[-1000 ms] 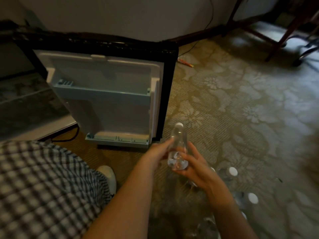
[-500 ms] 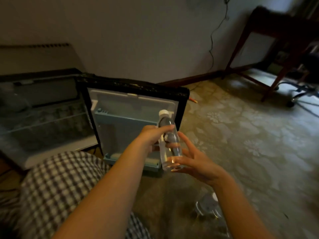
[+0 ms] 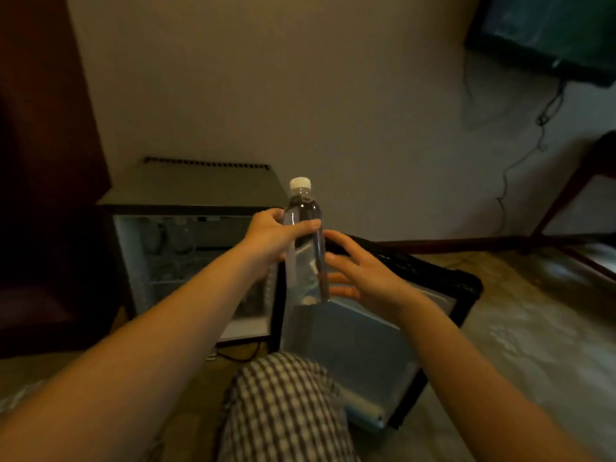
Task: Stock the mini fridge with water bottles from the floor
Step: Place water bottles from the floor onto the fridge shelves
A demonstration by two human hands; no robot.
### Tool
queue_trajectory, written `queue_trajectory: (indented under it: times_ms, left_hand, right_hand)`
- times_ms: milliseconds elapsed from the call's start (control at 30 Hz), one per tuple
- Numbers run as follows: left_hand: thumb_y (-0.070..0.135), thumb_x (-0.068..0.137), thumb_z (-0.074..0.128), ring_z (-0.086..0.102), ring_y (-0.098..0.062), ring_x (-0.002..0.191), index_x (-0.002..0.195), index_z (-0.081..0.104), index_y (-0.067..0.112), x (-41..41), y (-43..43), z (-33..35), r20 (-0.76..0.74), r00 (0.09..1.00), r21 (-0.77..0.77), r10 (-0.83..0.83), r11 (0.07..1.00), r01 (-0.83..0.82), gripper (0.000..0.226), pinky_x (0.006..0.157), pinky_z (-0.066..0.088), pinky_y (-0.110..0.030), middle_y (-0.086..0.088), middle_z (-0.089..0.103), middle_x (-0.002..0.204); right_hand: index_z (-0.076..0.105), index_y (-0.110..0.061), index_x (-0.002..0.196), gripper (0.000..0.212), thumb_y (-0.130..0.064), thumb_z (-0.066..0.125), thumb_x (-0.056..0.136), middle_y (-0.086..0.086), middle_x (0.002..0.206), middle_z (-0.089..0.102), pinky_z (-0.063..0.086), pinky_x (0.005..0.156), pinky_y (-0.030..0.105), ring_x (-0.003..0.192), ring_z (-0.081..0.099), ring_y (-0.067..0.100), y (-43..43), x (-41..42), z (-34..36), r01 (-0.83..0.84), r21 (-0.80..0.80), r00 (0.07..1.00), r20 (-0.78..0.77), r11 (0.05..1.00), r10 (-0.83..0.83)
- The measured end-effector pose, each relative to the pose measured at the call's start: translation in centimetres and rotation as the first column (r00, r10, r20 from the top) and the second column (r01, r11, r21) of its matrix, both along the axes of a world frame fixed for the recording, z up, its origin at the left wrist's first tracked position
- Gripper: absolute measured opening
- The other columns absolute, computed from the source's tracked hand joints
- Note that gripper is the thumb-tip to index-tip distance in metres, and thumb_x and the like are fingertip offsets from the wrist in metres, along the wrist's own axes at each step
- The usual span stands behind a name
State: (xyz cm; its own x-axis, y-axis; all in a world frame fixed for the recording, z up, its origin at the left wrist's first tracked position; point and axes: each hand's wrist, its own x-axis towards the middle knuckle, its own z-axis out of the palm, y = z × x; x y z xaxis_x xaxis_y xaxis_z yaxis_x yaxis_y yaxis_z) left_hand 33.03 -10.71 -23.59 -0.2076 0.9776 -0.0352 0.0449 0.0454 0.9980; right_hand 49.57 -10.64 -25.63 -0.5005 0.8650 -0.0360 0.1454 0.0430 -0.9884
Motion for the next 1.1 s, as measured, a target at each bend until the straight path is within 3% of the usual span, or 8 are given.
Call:
queue_trajectory:
  times_ms: [100,233,367,533,633,800,967,1100]
  left_hand:
    - [0.025,0.07,0.078,0.061,-0.02,0.098,0.11,0.057,0.014,-4.4,0.5,0.0,-0.089,0.993,0.081,0.076,0.994,-0.069,0.047,0.087,0.051,-0.037,-0.004,0.064,0.108]
    - [0.021,0.069,0.08,0.059,-0.016,0.094,0.116,0.056,0.011,-9.5,1.4,-1.7,-0.175,0.972,0.127,0.156,0.983,-0.135,0.054,0.08,0.048,-0.028,-0.001,0.061,0.102]
    - [0.014,0.067,0.081,0.058,-0.006,0.08,0.107,0.056,0.014,-13.3,2.6,-4.6,-0.239,0.955,0.141,0.175,0.979,-0.144,0.047,0.065,0.045,-0.009,0.004,0.061,0.091]
    - [0.014,0.066,0.081,0.06,-0.015,0.088,0.112,0.057,0.011,-16.7,4.7,-9.0,-0.328,0.928,0.086,0.177,0.984,-0.157,0.052,0.073,0.048,-0.022,0.0,0.061,0.093]
    - [0.018,0.066,0.081,0.058,-0.019,0.105,0.122,0.052,0.013,-18.1,6.0,-10.5,-0.387,0.908,0.056,0.162,0.987,-0.152,0.063,0.089,0.049,-0.032,-0.005,0.062,0.112]
    - [0.012,0.067,0.08,0.054,-0.01,0.096,0.121,0.053,0.011,-19.6,8.0,-11.8,-0.407,0.898,0.074,0.166,0.986,-0.149,0.06,0.081,0.043,-0.023,-0.006,0.062,0.114]
    - [0.012,0.065,0.081,0.059,-0.017,0.105,0.122,0.052,0.01,-21.2,9.8,-14.1,-0.448,0.883,0.034,0.139,0.99,-0.138,0.064,0.082,0.043,-0.022,-0.01,0.063,0.118]
    - [0.011,0.07,0.077,0.054,-0.017,0.112,0.126,0.043,0.01,-22.7,11.4,-15.7,-0.376,0.924,-0.08,0.065,0.992,-0.102,0.066,0.09,0.044,-0.027,-0.006,0.057,0.122]
  right_hand:
    - [0.031,-0.026,0.142,0.049,-0.032,0.046,0.095,0.005,0.131,0.055,0.05,0.095,0.038,0.107,0.062,0.021,2.8,-4.7,1.6,0.007,0.028,0.999,0.044,1.0,-0.008]
    - [0.032,-0.021,0.141,0.049,-0.033,0.045,0.096,-0.002,0.111,0.059,0.051,0.087,0.033,0.096,0.063,0.015,6.0,-11.1,2.0,-0.015,0.073,0.997,0.077,0.997,0.009]
    - [0.04,-0.017,0.137,0.047,-0.034,0.05,0.094,0.007,0.127,0.056,0.054,0.078,0.033,0.099,0.064,0.021,8.7,-17.1,0.5,0.014,0.11,0.993,0.111,0.994,-0.026]
    - [0.051,-0.008,0.126,0.041,-0.028,0.057,0.09,0.011,0.119,0.059,0.051,0.094,0.045,0.107,0.059,0.025,11.2,-22.5,-3.0,0.072,0.183,0.971,0.213,0.98,-0.111]
    - [0.056,-0.008,0.114,0.031,-0.025,0.06,0.088,0.011,0.103,0.06,0.052,0.086,0.042,0.095,0.06,0.022,12.6,-23.8,-4.3,0.089,0.162,0.963,0.238,0.983,-0.126]
    - [0.056,-0.007,0.119,0.034,-0.02,0.062,0.088,0.007,0.094,0.062,0.05,0.058,0.031,0.076,0.061,0.017,14.1,-25.4,-7.2,0.068,-0.084,0.982,0.184,0.994,-0.051]
    - [0.058,-0.009,0.117,0.036,-0.018,0.068,0.084,0.008,0.095,0.062,0.05,0.052,0.025,0.074,0.061,0.017,15.8,-26.8,-10.0,0.072,-0.022,0.97,0.234,0.997,-0.065]
    - [0.056,-0.007,0.12,0.046,-0.016,0.072,0.078,0.014,0.112,0.065,0.055,0.083,0.039,0.103,0.063,0.026,17.3,-28.1,-11.6,0.08,0.104,0.951,0.291,0.991,-0.107]
